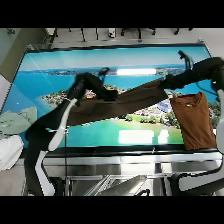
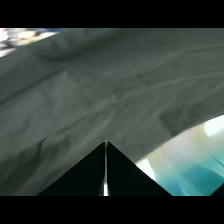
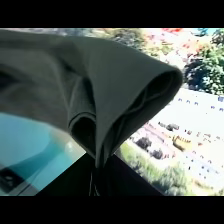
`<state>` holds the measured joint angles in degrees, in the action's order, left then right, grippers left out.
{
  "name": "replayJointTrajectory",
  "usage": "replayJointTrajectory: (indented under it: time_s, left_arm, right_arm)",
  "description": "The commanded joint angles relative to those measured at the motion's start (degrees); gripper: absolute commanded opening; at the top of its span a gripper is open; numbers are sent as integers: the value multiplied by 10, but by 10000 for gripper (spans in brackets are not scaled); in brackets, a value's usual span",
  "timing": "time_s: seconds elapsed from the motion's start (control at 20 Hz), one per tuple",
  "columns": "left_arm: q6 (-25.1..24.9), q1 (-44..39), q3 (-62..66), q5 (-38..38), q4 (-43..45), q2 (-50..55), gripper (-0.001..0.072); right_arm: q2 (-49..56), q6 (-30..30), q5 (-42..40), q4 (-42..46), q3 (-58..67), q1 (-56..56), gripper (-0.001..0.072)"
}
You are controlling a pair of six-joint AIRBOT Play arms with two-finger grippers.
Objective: Fold the shirts.
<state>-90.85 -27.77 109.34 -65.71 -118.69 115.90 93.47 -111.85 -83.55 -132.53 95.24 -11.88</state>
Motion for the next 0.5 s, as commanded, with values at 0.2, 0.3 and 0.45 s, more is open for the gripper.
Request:
replayJointTrajectory:
  time_s: [0.2, 0.3, 0.45]
  left_arm:
    - [40, -115, 63, 104, -61, 114, 22]
    - [40, -113, 101, 88, -80, 105, 22]
    - [40, -75, 106, 26, -89, 30, 22]
  right_arm:
    - [-117, 17, -110, -2, 53, -17, 13]
    - [-117, 24, -122, -1, 52, -17, 13]
    - [-116, 37, -122, -2, 52, -16, 14]
